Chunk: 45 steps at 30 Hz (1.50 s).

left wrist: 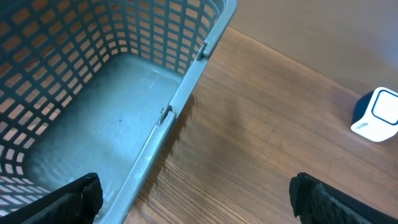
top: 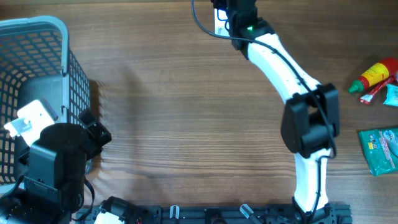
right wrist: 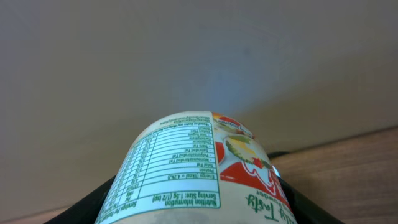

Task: Scan the item barcode
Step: 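Carry the jar to the right table edge and release it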

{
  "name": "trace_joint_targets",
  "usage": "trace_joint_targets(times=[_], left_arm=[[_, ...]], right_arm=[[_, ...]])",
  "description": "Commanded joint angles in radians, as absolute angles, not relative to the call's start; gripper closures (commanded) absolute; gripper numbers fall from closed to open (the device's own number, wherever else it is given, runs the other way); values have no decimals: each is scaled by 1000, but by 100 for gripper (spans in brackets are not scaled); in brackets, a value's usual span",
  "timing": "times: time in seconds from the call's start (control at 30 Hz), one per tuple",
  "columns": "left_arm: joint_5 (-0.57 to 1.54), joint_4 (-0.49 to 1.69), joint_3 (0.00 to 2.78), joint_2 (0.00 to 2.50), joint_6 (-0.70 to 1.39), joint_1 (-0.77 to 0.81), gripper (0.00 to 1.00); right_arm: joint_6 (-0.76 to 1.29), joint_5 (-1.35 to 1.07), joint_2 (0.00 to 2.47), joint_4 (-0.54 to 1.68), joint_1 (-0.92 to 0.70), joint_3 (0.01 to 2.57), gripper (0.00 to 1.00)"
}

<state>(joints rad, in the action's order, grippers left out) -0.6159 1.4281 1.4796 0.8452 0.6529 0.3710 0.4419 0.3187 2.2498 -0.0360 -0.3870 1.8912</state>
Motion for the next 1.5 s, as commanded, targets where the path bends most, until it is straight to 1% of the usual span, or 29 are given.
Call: trace_joint_targets(times=[0.0,0.07,0.2,0.4,0.47,0.53,0.6,0.67,0.7,0.73,0.77,0.83,0.9,0.93,1.03,1.13,1.2,1.27,1.33,1.4,1.43,1.47], left_arm=[[-614,1427,1488,846,666,368,0],[-614,1427,1488,846,666,368,0],[-614,1427,1488,846,666,368,0],[-614,1427,1488,846,666,368,0],[-614,1427,1488,846,666,368,0],[-614,1427,1488,846,666,368,0],[-614,1427,1488,846,666,368,0],[-614,1427,1488,846,666,368,0],[-614,1427,1488,846,666,368,0],[-614,1427,1488,846,667,368,0],[-614,1427,1488,846,667,368,0],[-614,1427,1488,846,666,368,0],[-614,1427,1488,846,666,368,0],[-614,1427,1488,846,666,368,0],[-614,1427,1488,846,666,368,0],[-614,1427,1488,846,666,368,0],[-614,1427,1488,846,666,368,0],[-614,1427,1488,846,667,368,0],[-614,1427,1488,846,666,368,0],[-614,1427,1488,846,666,368,0],[-614,1427,1488,846,666,368,0],[-614,1427,1488,846,667,368,0]], right_arm=[[318,355,2379,-159,-382,1879,60],[318,355,2396,-211,-375,1879,59],[317,313,2396,-239,-373,1879,59],[315,315,2370,-205,-369,1879,60],[317,315,2304,-118,-357,1879,59],[318,323,2218,15,-336,1879,59],[366,321,2106,225,-297,1879,58],[451,321,1990,510,-241,1879,57],[480,321,1949,629,-214,1879,54],[522,321,1897,802,-165,1879,50],[553,318,1870,912,-120,1879,51],[586,278,1845,1103,-20,1879,52],[572,208,1849,1276,100,1870,52],[576,191,1850,1328,150,1850,53],[576,179,1850,1326,265,1738,51],[575,179,1850,1257,376,1564,50],[575,178,1850,1147,459,1447,48],[561,124,1853,986,528,1347,44],[521,43,1862,831,575,1272,43],[522,36,1864,762,596,1234,41],[515,37,1864,747,602,1232,31],[498,35,1864,739,602,1241,0]])
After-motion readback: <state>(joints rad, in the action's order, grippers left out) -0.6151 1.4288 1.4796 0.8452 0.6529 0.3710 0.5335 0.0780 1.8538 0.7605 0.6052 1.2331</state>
